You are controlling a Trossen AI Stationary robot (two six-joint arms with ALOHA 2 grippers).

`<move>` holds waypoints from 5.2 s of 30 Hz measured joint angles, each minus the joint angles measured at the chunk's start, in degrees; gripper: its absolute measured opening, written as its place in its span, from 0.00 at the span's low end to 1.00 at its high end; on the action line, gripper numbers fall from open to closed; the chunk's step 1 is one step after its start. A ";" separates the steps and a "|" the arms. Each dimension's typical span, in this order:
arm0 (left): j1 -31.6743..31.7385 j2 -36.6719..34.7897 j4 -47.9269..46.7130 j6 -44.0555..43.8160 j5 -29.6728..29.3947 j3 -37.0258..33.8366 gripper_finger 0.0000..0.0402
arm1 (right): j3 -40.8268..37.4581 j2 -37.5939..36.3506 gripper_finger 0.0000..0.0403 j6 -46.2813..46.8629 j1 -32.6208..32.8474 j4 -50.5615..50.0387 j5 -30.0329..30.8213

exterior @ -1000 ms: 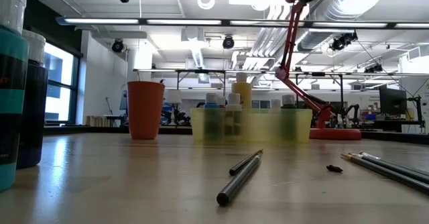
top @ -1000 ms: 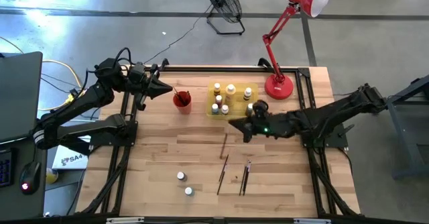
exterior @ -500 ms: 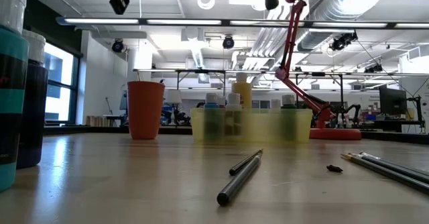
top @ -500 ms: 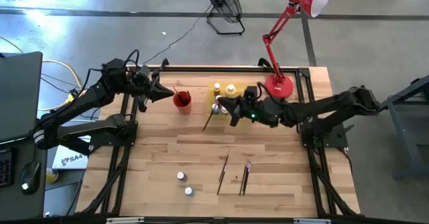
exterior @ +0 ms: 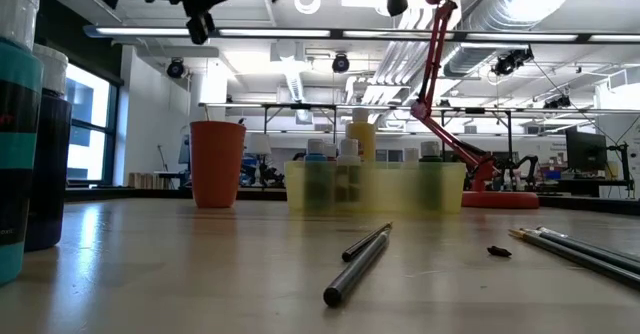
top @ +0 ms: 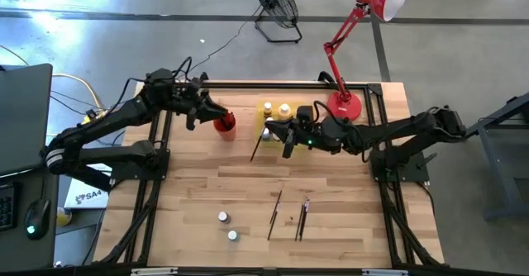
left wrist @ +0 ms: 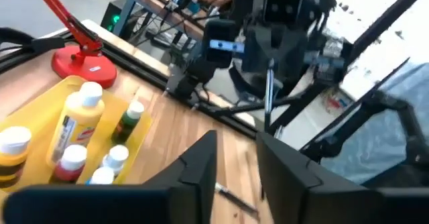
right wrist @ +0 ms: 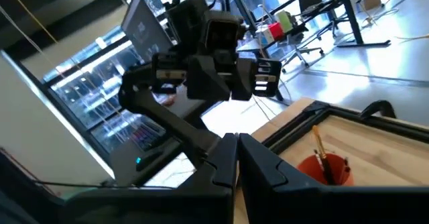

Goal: Pick & Place Paint Supplies
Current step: Put the silver paintbrush into the orange cup

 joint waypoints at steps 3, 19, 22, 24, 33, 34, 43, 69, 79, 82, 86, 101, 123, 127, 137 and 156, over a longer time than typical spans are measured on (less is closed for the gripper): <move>-0.05 2.04 4.31 -1.92 2.59 0.00 0.32 | 0.00 0.00 0.01 -1.16 -0.02 -1.84 0.08; -14.73 16.77 1.21 8.84 -3.74 11.02 0.32 | 0.00 0.00 0.01 -4.14 -0.21 -3.30 -0.27; -15.37 19.49 -0.65 8.91 -5.08 12.09 0.32 | 0.00 0.00 0.01 -4.14 -0.23 -3.81 -1.44; -16.27 20.98 -0.39 8.98 -5.31 12.50 0.32 | 0.00 0.00 0.01 -4.16 -0.21 -4.51 -1.60; -19.11 23.66 1.27 10.71 -8.13 14.14 0.32 | 0.00 0.00 0.01 -4.18 -0.23 -5.31 -2.72; -19.39 23.57 1.33 10.71 -8.79 14.16 0.32 | 0.00 0.00 0.01 -4.18 -0.23 -5.32 -2.85; -22.95 25.45 4.31 10.29 -14.96 13.99 0.32 | 0.00 0.00 0.01 -4.29 -0.23 -5.49 -2.91; -23.98 27.61 7.24 9.61 -17.26 13.97 0.31 | 0.00 0.00 0.01 -4.29 -0.21 -5.73 -2.86; -23.98 27.61 7.35 9.12 -17.23 13.97 0.12 | 0.00 0.00 0.01 -4.27 -0.23 -5.73 -2.82; -23.98 27.61 7.38 9.13 -17.23 13.97 0.08 | 0.00 0.00 0.01 -4.28 -0.23 -5.73 -2.82; -23.98 27.61 7.35 9.18 -17.21 13.97 0.04 | 0.00 0.00 0.01 -4.20 -0.23 -5.73 -2.83; -23.98 26.09 8.30 14.77 -20.07 14.05 0.03 | 0.02 -3.22 0.19 -5.45 -0.21 -4.24 -2.64; -13.03 10.58 -15.21 26.97 -34.52 13.92 0.03 | 0.02 -9.92 0.29 -5.65 4.38 -12.48 -4.18; -10.57 8.14 -21.43 28.22 -35.47 13.70 0.03 | 0.02 -9.88 0.28 -5.41 5.28 -13.51 -4.13; -8.49 -2.26 -21.15 28.05 -39.40 4.94 0.03 | 0.02 -9.86 0.28 -5.31 5.55 -13.40 -4.11; -8.57 -4.89 8.29 23.72 -42.72 -18.00 0.03 | 0.02 -9.86 0.27 -5.21 5.41 -13.38 -1.05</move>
